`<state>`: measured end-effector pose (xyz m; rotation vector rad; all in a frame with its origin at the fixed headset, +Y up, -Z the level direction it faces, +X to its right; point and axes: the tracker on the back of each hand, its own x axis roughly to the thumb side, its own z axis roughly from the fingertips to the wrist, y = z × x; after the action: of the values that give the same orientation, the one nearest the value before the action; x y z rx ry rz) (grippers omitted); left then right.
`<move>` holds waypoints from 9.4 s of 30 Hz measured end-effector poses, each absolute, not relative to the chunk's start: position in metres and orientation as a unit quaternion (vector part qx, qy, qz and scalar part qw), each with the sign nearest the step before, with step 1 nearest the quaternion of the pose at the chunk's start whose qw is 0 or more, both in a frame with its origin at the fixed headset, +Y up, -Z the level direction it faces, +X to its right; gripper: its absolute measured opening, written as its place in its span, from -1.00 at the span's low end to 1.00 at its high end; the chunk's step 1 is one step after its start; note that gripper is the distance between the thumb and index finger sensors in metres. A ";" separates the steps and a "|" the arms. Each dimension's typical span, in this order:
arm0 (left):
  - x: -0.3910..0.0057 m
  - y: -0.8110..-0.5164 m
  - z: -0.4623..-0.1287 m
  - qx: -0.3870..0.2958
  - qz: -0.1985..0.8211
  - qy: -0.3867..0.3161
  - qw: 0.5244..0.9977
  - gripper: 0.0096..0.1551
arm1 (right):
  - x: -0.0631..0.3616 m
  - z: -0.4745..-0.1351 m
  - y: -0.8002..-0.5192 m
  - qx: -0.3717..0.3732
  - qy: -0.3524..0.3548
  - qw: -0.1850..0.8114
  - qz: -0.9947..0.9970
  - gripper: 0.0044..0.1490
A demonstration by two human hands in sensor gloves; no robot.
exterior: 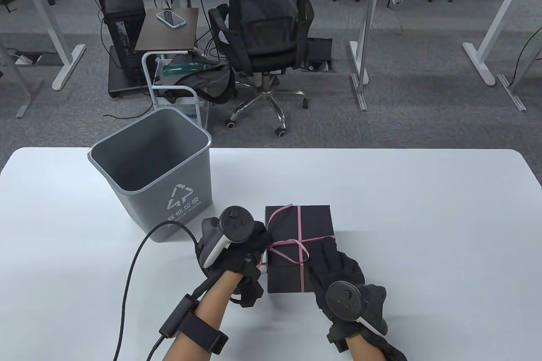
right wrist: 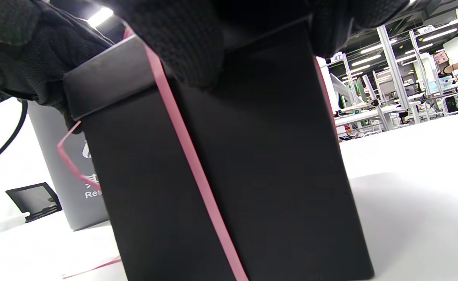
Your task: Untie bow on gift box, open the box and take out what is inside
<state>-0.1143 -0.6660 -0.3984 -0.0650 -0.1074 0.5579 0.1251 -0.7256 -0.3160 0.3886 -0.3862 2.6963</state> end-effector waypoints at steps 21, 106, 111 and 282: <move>-0.240 -0.578 -0.309 0.306 0.255 0.003 0.917 -0.61 | 0.125 -0.317 -0.728 0.137 -0.137 0.197 0.961 -0.08; -0.067 -0.564 -0.457 0.001 0.205 0.018 0.979 -0.28 | 0.142 -0.320 -0.723 0.152 -0.082 0.276 0.945 -0.17; -0.043 -0.581 -0.423 -0.054 0.180 -0.057 0.981 -0.35 | 0.143 -0.322 -0.723 0.153 -0.080 0.281 0.944 -0.17; -0.154 -0.778 -0.400 -0.130 0.152 -0.041 0.979 -0.57 | 0.143 -0.326 -0.736 0.157 -0.093 0.295 0.938 -0.10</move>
<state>-0.1544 -0.7785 -0.4000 -0.2624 -0.0832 0.3057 0.1432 -0.7364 -0.3265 0.4173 -0.2466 2.4952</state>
